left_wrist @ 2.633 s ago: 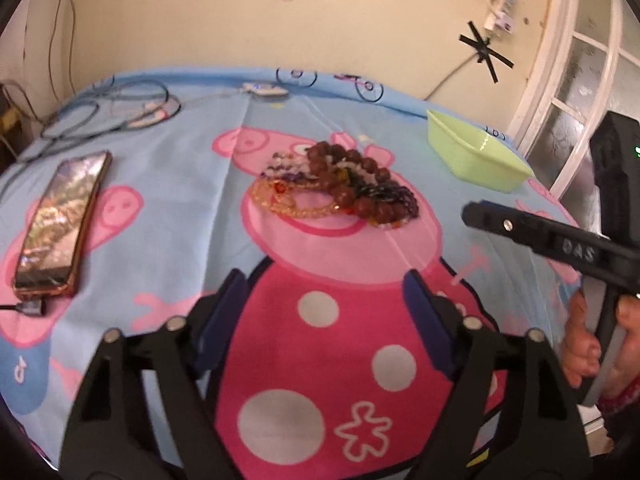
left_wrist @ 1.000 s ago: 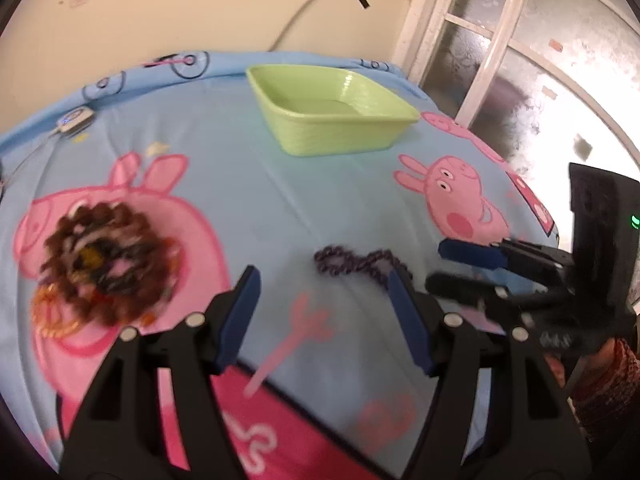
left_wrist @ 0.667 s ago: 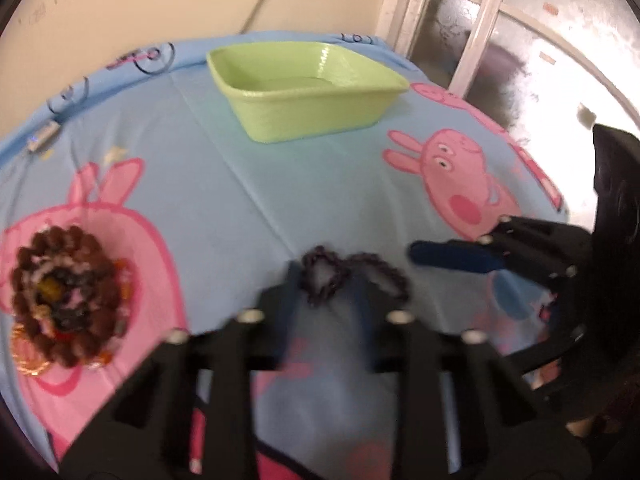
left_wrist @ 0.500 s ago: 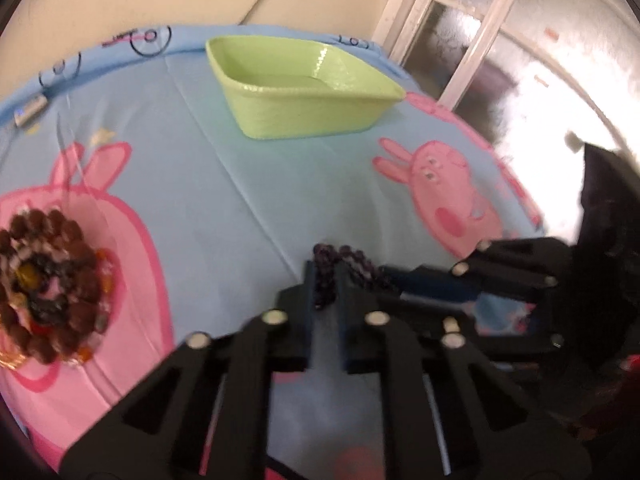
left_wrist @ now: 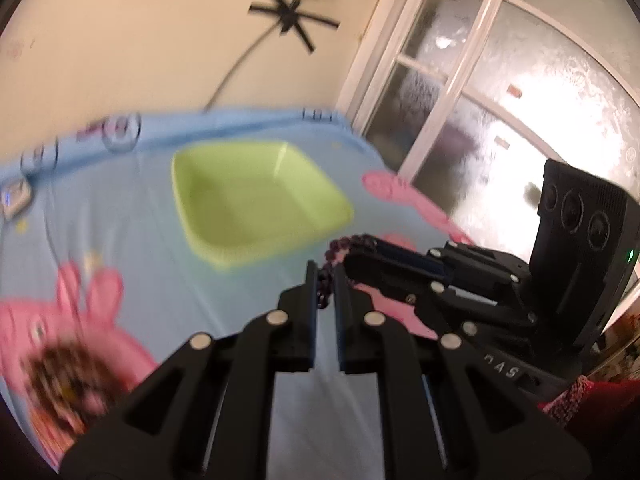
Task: Organize jewelry
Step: 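Carry the purple bracelet to the green tray and release it, then grasp the large brown wooden bead bracelet with the left gripper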
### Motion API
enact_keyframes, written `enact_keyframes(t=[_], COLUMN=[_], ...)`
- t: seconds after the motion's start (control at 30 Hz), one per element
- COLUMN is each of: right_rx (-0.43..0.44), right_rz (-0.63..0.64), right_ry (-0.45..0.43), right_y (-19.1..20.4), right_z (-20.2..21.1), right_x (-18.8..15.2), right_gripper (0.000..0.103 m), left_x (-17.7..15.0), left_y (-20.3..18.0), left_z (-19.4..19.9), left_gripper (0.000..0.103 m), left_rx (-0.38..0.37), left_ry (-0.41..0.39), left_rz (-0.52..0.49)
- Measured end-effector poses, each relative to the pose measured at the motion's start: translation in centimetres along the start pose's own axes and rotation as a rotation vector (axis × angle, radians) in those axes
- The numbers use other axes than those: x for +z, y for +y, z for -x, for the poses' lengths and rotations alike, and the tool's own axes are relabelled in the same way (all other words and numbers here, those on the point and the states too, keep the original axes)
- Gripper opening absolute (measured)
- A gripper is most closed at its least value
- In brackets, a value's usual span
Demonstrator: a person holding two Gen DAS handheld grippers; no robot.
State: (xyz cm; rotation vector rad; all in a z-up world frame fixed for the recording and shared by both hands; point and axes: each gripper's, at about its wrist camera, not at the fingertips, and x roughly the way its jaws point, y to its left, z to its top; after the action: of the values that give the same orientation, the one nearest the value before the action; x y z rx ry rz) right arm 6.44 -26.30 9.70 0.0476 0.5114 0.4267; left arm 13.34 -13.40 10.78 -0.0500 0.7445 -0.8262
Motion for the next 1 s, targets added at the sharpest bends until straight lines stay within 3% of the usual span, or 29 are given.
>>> enact_keyframes(t=[0.07,0.13,0.2,0.27,0.33,0.4,0.47,0.6,0.77,0.8,0.83,0.87,0.9,1.0], right_rx=[-0.011,-0.060,-0.186,-0.268,-0.226,-0.208,-0.218,-0.125,-0.079,-0.058,-0.057,-0.073,-0.093,-0.159], right_rz=[-0.027,-0.043,-0.022,-0.049,-0.111,-0.117,-0.127,-0.213,-0.200,-0.228,-0.243,-0.255,-0.258,-0.262], right_ry=[-0.031,-0.049,-0.037,-0.020,-0.054,-0.076,-0.071,-0.057,-0.007,0.012,0.018,0.018,0.015,0.034], right_y=[-1.6,-3.3,-4.6,-5.4,-5.7,-4.9,-3.8,-1.6,1.8,2.0,2.4,2.7,2.9,3.0], right_z=[-0.5,-2.0,-3.8,-4.2,-2.9,-1.7,-1.0,-0.3,-1.2,-1.3,-1.2,-1.0,-0.9,-0.9], right_x=[2.0,3.5,3.9,3.0,0.9,-1.0,-2.9,-5.4,-5.7,-5.7,-6.0,-6.1,-6.4,-7.2], right_gripper=[0.000,0.000,0.000,0.000,0.000,0.000,0.000,0.000,0.000,0.004,0.018,0.022,0.027,0.029], left_x=[2.5,4.2,5.1,4.5,2.2,-0.6,-3.4,-7.7,-10.0,-10.2,-10.5,-10.7,-10.8,-11.3], left_y=[0.0,0.2,1.1,2.4,3.0,3.2,3.8,4.3,4.2,4.0,3.7,3.3,3.1,2.3], left_z=[-0.9,-2.1,-3.5,-3.6,-2.1,-1.0,0.1,1.9,2.0,1.9,1.9,1.9,1.9,2.4], left_gripper=[0.007,0.009,0.017,0.017,0.017,0.017,0.017,0.017,0.017,0.017,0.021,0.035,0.041,0.045], left_rx=[0.029,0.104,0.197,0.199,0.171,0.217,0.214,0.268,0.345,0.352,0.360,0.375,0.389,0.410], left_ry=[-0.034,-0.075,-0.077,-0.056,-0.076,-0.081,-0.062,-0.045,-0.006,-0.004,-0.003,-0.006,-0.011,-0.038], left_rz=[-0.020,-0.055,-0.048,0.021,0.049,0.041,0.080,0.108,0.103,0.095,0.080,0.061,0.051,0.011])
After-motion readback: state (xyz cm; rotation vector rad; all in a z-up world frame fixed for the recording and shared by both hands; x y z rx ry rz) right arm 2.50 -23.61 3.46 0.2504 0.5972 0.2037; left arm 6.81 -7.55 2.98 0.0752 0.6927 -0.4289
